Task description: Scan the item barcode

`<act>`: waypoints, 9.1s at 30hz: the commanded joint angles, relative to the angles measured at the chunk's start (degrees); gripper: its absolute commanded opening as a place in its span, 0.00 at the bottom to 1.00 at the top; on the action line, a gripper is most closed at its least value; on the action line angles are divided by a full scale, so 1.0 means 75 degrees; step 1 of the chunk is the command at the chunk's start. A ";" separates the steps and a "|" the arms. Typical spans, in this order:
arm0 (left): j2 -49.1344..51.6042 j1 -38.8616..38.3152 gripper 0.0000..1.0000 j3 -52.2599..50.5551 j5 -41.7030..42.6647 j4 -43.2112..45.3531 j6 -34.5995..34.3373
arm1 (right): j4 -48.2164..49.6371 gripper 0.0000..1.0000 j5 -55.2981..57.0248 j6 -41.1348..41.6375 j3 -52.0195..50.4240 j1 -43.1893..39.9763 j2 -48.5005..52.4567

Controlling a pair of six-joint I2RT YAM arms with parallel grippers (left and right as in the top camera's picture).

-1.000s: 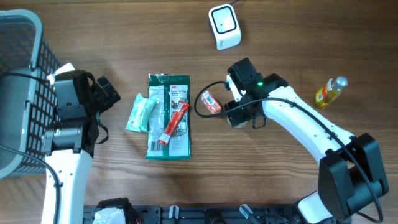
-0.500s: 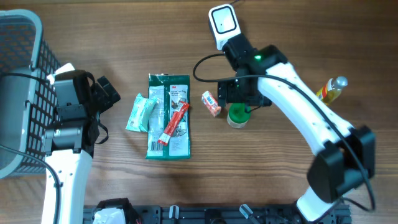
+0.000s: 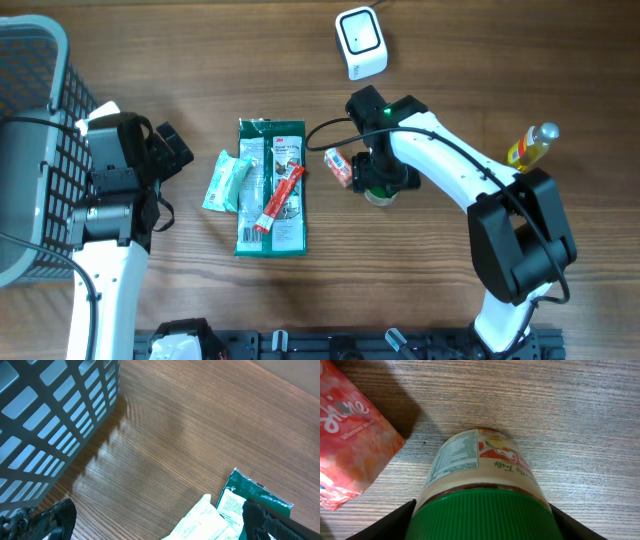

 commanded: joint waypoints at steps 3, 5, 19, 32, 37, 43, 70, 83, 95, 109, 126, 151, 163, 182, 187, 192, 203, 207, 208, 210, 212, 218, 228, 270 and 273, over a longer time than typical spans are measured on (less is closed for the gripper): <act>-0.0015 0.0029 1.00 0.0064 -0.0096 0.0023 0.0067 | 0.0187 0.67 0.0705 -0.0484 -0.0233 -0.0029 0.0087; -0.0015 0.0029 1.00 0.0064 -0.0096 0.0023 0.0067 | 0.0286 0.67 0.0697 -0.0388 -0.0248 -0.0128 0.0087; -0.0015 0.0029 1.00 0.0064 -0.0096 0.0023 0.0067 | 0.0393 0.82 0.0650 -0.0833 -0.0248 -0.0504 0.0087; -0.0015 0.0029 1.00 0.0064 -0.0096 0.0023 0.0067 | 0.0810 0.67 0.0440 -0.1011 -0.0370 -0.0507 0.0006; -0.0015 0.0029 1.00 0.0064 -0.0096 0.0023 0.0067 | -0.2331 0.45 0.0347 -0.1428 0.3133 -0.0504 -0.0769; -0.0015 0.0029 1.00 0.0064 -0.0096 0.0023 0.0067 | -0.3689 0.36 -0.1105 -0.2305 0.5928 -0.0507 -0.0766; -0.0015 0.0029 1.00 0.0064 -0.0096 0.0023 0.0067 | 0.6761 0.04 -0.0221 -0.0536 0.5849 -0.1533 0.3742; -0.0015 0.0029 1.00 0.0064 -0.0096 0.0023 0.0067 | 0.7160 0.04 -0.0265 -0.0181 0.5849 -0.1533 0.4258; -0.0015 0.0029 1.00 0.0064 -0.0096 0.0023 0.0067 | 0.6140 0.04 -0.1110 -0.0382 0.5849 -0.1734 0.3448; -0.0015 0.0029 1.00 0.0064 -0.0096 0.0023 0.0067 | 0.0892 0.04 -0.0799 -0.1399 0.5858 -0.2215 -0.0446; -0.0015 0.0029 1.00 0.0064 -0.0096 0.0023 0.0067 | 0.1116 0.82 0.0315 -0.1209 -0.1335 -0.2713 -0.0801; -0.0015 0.0029 1.00 0.0064 -0.0096 0.0023 0.0067 | 0.1693 1.00 -0.1524 -0.1349 0.0119 0.0912 -0.1186; -0.0015 0.0029 1.00 0.0064 -0.0096 0.0023 0.0067 | 0.3946 0.97 -0.0154 -0.1317 -0.1574 0.0962 -0.1186; -0.0015 0.0029 1.00 0.0064 -0.0096 0.0023 0.0067 | 0.4392 0.97 -0.1903 -0.0979 -0.1655 0.0962 -0.1043; -0.0015 0.0029 1.00 0.0064 -0.0096 0.0023 0.0067 | 0.4281 0.85 -0.1749 -0.1145 -0.1585 0.0638 -0.1043; -0.0015 0.0029 1.00 0.0064 -0.0096 0.0023 0.0067 | 0.4135 0.28 -0.3357 -0.1821 -0.1591 -0.0423 -0.1043; -0.0015 0.0029 1.00 0.0064 -0.0096 0.0023 0.0067 | 0.4602 0.22 -0.3622 -0.2014 -0.1652 -0.0216 0.0414; -0.0015 0.0029 1.00 0.0064 -0.0096 0.0023 0.0067 | 0.4552 0.28 -0.3617 -0.2294 -0.1594 -0.0242 0.0291; -0.0015 0.0029 1.00 0.0064 -0.0096 0.0023 0.0067 | 0.4526 0.31 -0.3622 -0.2291 -0.1542 -0.0254 0.0032; -0.0015 0.0029 1.00 0.0064 -0.0096 0.0023 0.0067 | 0.4526 0.32 -0.3631 -0.2273 -0.1536 -0.0242 -0.0353; -0.0015 0.0026 1.00 0.0064 -0.0096 0.0023 0.0067 | 0.4532 0.32 -0.3777 -0.2267 -0.1536 -0.0239 -0.0533; -0.0015 0.0029 1.00 0.0064 -0.0096 0.0023 0.0067 | 0.4532 0.31 -0.3934 -0.2366 -0.1655 -0.0216 -0.0481; -0.0015 0.0029 1.00 0.0064 -0.0096 0.0023 0.0067 | 0.4631 0.34 -0.3666 -0.2407 -0.1655 0.0079 0.0318; -0.0015 0.0029 1.00 0.0064 -0.0096 0.0023 0.0067 | 0.5217 0.04 0.4389 -0.8617 0.4849 -0.0425 0.2798; -0.0015 0.0029 1.00 0.0064 -0.0096 0.0023 0.0067 | 0.5211 0.05 0.4310 -0.8615 0.4846 -0.0425 0.3144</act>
